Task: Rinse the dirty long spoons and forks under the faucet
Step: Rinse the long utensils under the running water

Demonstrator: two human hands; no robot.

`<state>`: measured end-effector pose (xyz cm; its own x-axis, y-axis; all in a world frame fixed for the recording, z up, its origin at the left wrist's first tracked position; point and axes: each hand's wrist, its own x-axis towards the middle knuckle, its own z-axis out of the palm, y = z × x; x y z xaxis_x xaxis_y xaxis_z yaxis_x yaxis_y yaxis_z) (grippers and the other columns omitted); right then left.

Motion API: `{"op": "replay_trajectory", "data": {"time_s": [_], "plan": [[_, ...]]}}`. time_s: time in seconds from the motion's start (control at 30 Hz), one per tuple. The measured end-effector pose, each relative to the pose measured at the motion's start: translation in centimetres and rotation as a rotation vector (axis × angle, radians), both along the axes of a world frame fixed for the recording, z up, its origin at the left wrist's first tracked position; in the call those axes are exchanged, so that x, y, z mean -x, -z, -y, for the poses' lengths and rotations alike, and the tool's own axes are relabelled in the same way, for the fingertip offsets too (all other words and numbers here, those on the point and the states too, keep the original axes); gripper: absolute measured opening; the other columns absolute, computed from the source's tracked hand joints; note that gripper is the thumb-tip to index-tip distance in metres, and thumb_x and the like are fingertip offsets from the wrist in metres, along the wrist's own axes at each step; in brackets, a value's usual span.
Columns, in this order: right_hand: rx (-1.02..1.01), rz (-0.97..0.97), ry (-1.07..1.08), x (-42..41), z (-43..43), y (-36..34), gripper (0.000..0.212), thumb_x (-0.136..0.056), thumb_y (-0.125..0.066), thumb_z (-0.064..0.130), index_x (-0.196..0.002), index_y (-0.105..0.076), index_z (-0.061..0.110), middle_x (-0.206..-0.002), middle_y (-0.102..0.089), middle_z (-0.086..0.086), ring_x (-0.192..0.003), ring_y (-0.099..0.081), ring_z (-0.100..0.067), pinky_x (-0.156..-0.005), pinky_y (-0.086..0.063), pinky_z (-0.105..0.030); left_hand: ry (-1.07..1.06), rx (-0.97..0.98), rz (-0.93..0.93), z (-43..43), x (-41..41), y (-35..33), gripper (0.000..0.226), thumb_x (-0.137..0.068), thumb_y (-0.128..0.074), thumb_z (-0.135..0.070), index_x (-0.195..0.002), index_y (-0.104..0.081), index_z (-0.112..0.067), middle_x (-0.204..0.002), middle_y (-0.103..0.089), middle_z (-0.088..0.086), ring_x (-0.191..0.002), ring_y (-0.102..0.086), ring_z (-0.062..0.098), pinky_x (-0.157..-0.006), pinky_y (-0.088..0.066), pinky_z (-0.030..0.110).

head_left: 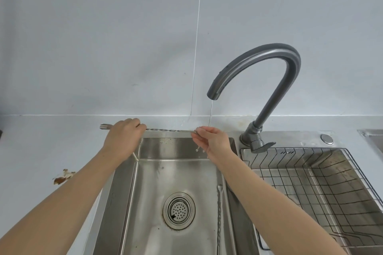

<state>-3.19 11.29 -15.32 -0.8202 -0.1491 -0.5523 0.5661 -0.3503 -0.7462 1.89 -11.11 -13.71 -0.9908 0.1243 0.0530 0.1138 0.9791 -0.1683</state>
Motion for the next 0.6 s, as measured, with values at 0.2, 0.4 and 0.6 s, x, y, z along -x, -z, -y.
{"op": "replay_trajectory", "data": {"time_s": [0.2,0.4,0.6], "plan": [[-0.040,-0.022,-0.004,0.0,-0.6,0.6,0.009,-0.092,-0.052,0.000,-0.083,-0.054,0.003,-0.080,-0.062,-0.014,-0.062,-0.069,-0.018,-0.059,-0.059,-0.021,0.023,-0.023,-0.052,-0.5,0.6,1.0,0.043,-0.015,-0.071,0.022,-0.050,-0.064,-0.002,-0.041,-0.051,0.008,-0.031,-0.048,0.025,-0.038,-0.025,0.020],[0.099,0.026,0.035,0.2,-1.6,0.3,0.010,-0.087,-0.056,-0.005,-0.096,-0.057,-0.003,-0.078,-0.066,-0.012,-0.055,-0.070,-0.013,-0.054,-0.058,-0.020,0.051,-0.066,-0.065,-1.4,1.1,1.3,0.041,-0.015,-0.068,0.022,-0.048,-0.062,-0.003,-0.040,-0.048,0.008,-0.031,-0.046,0.023,-0.041,-0.017,0.016],[0.198,0.095,0.080,0.5,-1.7,-0.3,0.016,-0.094,-0.051,0.011,-0.079,-0.055,0.008,-0.064,-0.068,-0.008,-0.049,-0.068,-0.015,-0.051,-0.058,-0.021,0.081,-0.079,-0.101,-1.7,1.2,1.9,0.041,-0.014,-0.070,0.020,-0.047,-0.062,-0.004,-0.039,-0.048,0.007,-0.030,-0.046,0.023,-0.053,0.001,0.008]]}}
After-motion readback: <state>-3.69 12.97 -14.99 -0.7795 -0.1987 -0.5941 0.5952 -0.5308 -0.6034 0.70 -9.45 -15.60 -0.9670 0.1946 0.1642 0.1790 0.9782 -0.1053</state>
